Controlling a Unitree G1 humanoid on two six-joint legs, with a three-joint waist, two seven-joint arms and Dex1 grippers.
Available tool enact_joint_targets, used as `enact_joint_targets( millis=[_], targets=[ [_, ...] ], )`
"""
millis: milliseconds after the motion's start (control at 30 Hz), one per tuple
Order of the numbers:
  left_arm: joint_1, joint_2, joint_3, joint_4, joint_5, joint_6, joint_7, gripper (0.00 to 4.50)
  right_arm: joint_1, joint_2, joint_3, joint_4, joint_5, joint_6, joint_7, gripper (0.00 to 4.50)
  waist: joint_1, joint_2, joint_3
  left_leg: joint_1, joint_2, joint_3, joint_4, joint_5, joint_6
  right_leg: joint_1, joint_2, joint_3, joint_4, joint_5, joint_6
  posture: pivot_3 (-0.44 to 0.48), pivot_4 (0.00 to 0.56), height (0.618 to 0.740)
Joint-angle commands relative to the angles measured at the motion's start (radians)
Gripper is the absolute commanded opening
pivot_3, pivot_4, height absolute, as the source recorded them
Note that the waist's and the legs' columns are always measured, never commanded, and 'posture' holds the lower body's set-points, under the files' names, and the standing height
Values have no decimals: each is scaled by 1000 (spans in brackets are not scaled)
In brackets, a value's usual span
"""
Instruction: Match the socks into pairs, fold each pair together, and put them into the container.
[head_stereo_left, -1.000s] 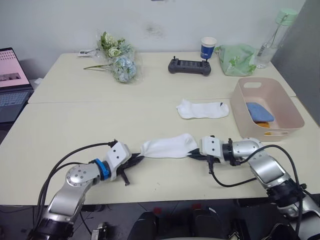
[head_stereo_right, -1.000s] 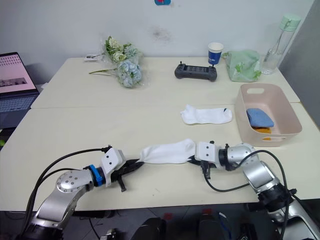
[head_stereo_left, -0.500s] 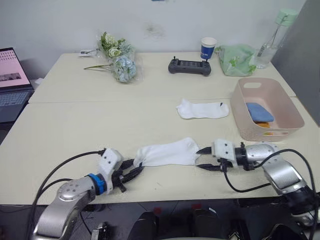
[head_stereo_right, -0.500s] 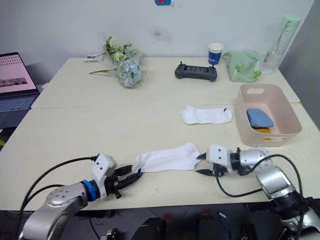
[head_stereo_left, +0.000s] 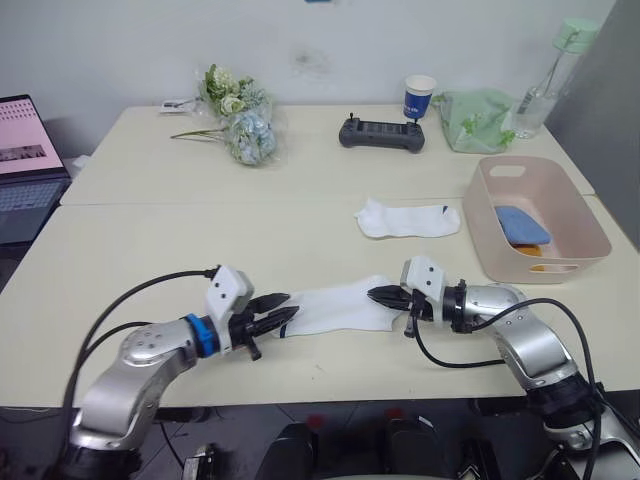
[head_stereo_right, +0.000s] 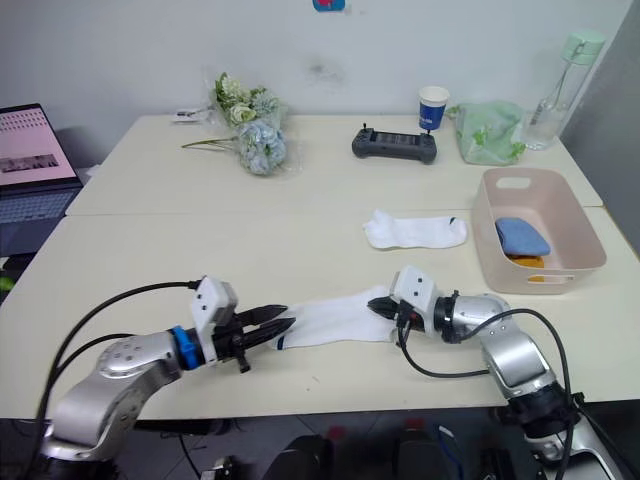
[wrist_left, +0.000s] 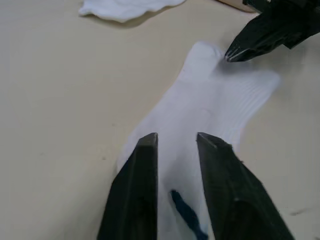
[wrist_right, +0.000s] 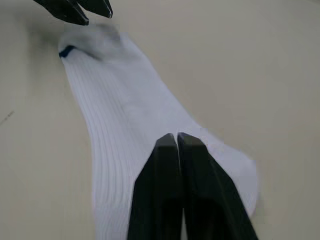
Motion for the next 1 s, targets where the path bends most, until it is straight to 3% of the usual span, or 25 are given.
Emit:
enact_joint_targets(
  millis=[33, 200, 300, 433, 533, 600, 700, 867, 900, 1000],
  targets=[
    [4, 4, -17, 57, 73, -70, 21, 39, 17, -29, -5, 2, -26, -54, 7, 0, -4, 0, 0, 0, 0, 0, 0, 0, 0, 0, 0, 0, 0, 0, 0, 0, 150, 740],
    [41, 24, -1, 84, 90, -101, 6, 39, 43, -74, -43, -8, -3, -73, 28, 0, -4, 0, 0, 0, 1, 0, 0, 0, 0, 0, 0, 1, 0, 0, 0, 0, 150, 740],
    [37, 6, 36, 20, 18, -119, -17, 39, 55, -62, -90, -46, 69, -84, 45, 0, -3, 0, 0, 0, 1, 0, 0, 0, 0, 0, -1, 1, 0, 0, 0, 0, 150, 740],
    [69, 57, 37, -33, 59, -194, -67, 39, 86, -103, -117, -118, 128, -110, 122, 0, -3, 0, 0, 0, 1, 0, 0, 0, 0, 0, -1, 0, 0, 0, 0, 0, 150, 740],
    [115, 104, 63, -30, 68, -282, -125, 0, 105, -144, -117, -134, 115, -183, 162, 540, -4, 0, 0, 0, 1, 0, -1, 0, 0, 0, -1, 0, 0, 0, 0, 0, 150, 740],
    [152, 138, 71, -52, 49, -308, -178, 181, 113, -169, -107, -129, 97, -240, 189, 1234, -3, 0, 0, 0, 1, 0, -1, 0, 0, 0, -1, 0, 0, 0, 0, 0, 150, 740],
    [190, 173, 63, -36, 75, -385, -232, 876, 108, -176, -76, -84, 52, -328, 206, 2269, -2, 0, 0, 0, 1, 0, -1, 0, 0, 0, -1, 0, 0, 0, 0, 0, 150, 740],
    [165, 169, 36, 65, 174, -511, -220, 2420, 101, -164, -23, 0, -62, -505, 188, 3976, -2, 0, 0, 0, 0, 0, -1, 0, 0, 1, 0, 0, 0, 0, 0, 0, 150, 740],
    [157, 165, 26, 85, 193, -530, -216, 2738, 100, -162, -17, 11, -74, -534, 183, 3999, -2, 0, 0, 0, 0, 0, -1, 0, 0, 1, 2, 0, 0, 0, 0, 0, 150, 740],
    [128, 147, -14, 137, 258, -580, -194, 2738, 98, -152, -6, 20, -92, -575, 174, 3999, -2, 0, 0, 0, 0, 1, 0, 0, 0, 1, 2, 0, 0, 0, 0, 0, 150, 740]
  ],
)
